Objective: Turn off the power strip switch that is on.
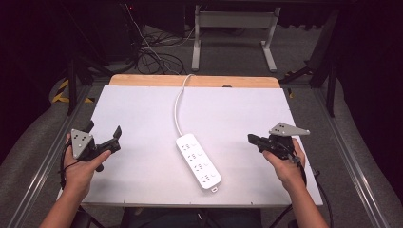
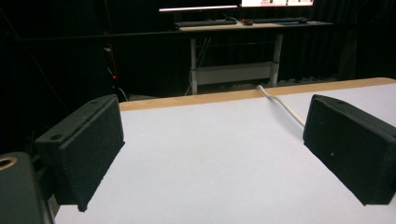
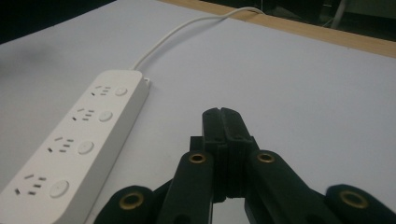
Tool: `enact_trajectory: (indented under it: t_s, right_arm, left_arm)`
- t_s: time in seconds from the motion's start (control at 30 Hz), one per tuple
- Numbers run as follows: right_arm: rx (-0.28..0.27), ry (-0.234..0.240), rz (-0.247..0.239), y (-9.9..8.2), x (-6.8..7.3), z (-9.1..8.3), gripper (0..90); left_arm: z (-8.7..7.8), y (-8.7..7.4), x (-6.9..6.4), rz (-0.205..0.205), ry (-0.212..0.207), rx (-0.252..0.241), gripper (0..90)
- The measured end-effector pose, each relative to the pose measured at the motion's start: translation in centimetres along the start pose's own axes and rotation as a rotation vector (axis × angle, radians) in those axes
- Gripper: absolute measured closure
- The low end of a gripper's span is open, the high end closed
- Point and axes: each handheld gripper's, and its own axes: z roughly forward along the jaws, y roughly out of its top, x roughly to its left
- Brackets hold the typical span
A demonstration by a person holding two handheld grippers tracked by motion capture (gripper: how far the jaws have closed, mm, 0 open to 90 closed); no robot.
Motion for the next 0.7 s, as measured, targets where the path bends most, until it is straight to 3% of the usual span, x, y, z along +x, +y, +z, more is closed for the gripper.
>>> enact_trajectory:
  t_s: [0.43, 0.7]
  right_arm:
    - [0.009, 0.057, -0.062, 3.8, 2.3, 3.2, 90.0]
    - [0.052, 0.100, -0.120, 5.2, 4.1, 5.8, 90.0]
  left_arm:
    - [0.0, 0.0, 0.0, -0.002, -0.001, 0.004, 5.8]
    - [0.0, -0.1, 0.0, -0.003, -0.003, 0.006, 5.9]
